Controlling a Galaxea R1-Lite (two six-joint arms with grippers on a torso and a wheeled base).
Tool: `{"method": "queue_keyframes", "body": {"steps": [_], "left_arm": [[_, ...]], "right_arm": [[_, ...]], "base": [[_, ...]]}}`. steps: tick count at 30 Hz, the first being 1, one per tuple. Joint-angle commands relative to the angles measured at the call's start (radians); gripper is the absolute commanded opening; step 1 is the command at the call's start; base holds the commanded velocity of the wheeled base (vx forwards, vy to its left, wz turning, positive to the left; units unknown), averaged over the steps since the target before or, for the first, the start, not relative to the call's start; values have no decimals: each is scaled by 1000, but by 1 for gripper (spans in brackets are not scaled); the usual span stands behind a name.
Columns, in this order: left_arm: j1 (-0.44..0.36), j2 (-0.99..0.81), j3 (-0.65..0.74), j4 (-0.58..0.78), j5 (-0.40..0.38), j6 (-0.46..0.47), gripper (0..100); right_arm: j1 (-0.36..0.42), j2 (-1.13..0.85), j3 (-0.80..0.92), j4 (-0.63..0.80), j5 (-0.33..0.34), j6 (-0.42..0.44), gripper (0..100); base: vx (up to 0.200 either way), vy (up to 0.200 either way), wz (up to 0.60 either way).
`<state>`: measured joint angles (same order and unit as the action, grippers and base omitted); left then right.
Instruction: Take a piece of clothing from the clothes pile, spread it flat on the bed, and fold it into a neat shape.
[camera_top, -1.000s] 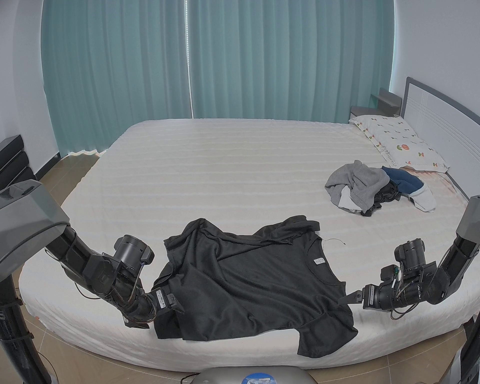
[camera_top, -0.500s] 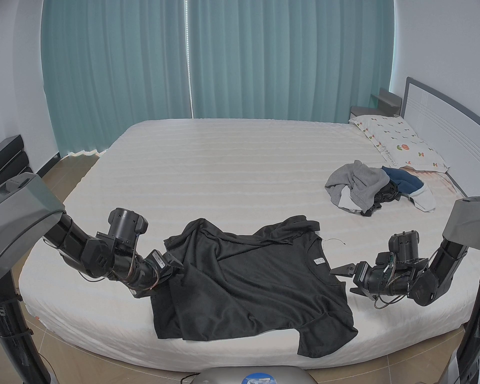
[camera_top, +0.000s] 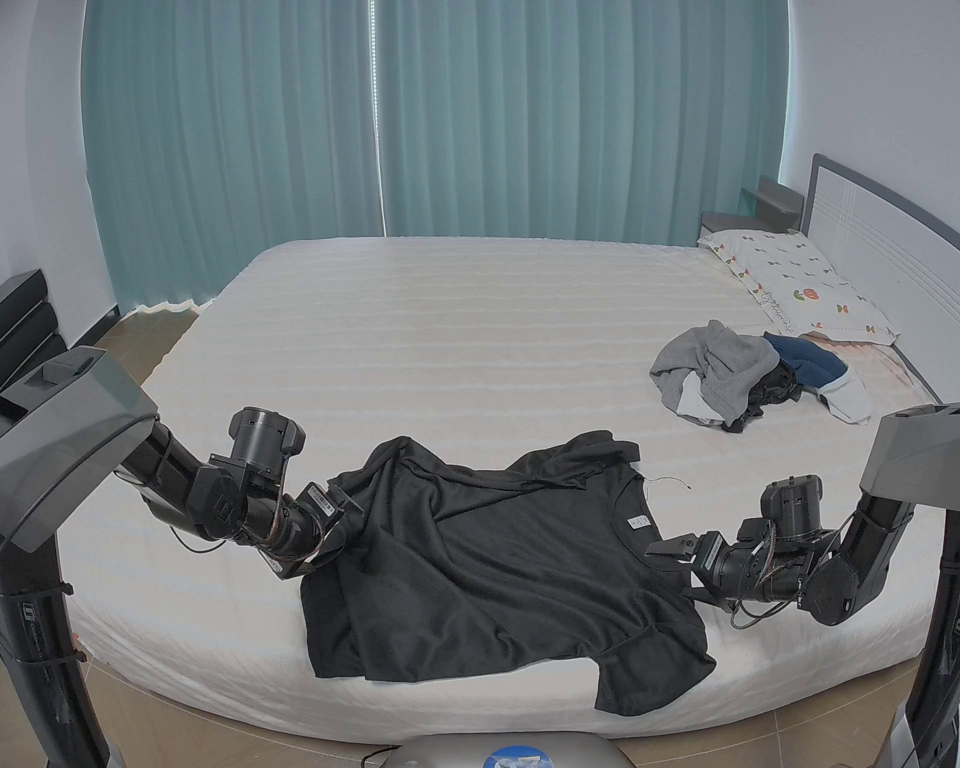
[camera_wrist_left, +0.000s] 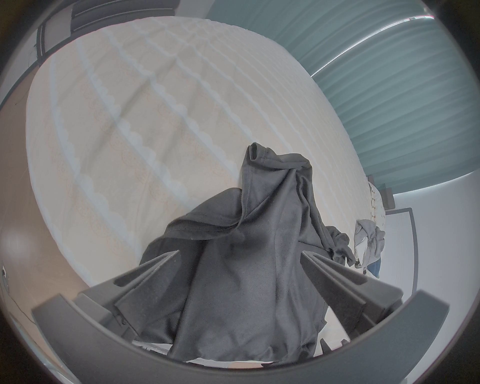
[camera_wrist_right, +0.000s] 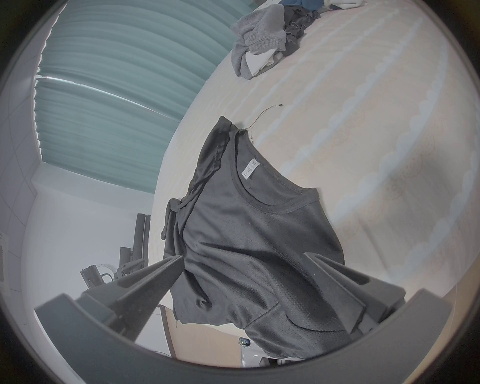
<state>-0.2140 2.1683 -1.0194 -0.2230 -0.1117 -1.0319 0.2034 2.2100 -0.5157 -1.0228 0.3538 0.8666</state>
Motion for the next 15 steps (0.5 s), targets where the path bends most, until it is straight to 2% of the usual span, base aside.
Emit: {"method": "queue_keyframes", "body": {"steps": [1, 9, 15], "left_arm": [[15, 10, -2, 1, -5, -5, 100], [35, 11, -4, 1, -17, -4, 100], [35, 15, -7, 1, -17, -4, 100]], "right_arm": [[1, 5, 0, 0, 1, 2, 100], [1, 5, -6, -2, 1, 3, 100], [1, -18, -9, -8, -3, 26, 100]], "base": [[0, 200, 0], [0, 200, 0], [0, 0, 0]]}}
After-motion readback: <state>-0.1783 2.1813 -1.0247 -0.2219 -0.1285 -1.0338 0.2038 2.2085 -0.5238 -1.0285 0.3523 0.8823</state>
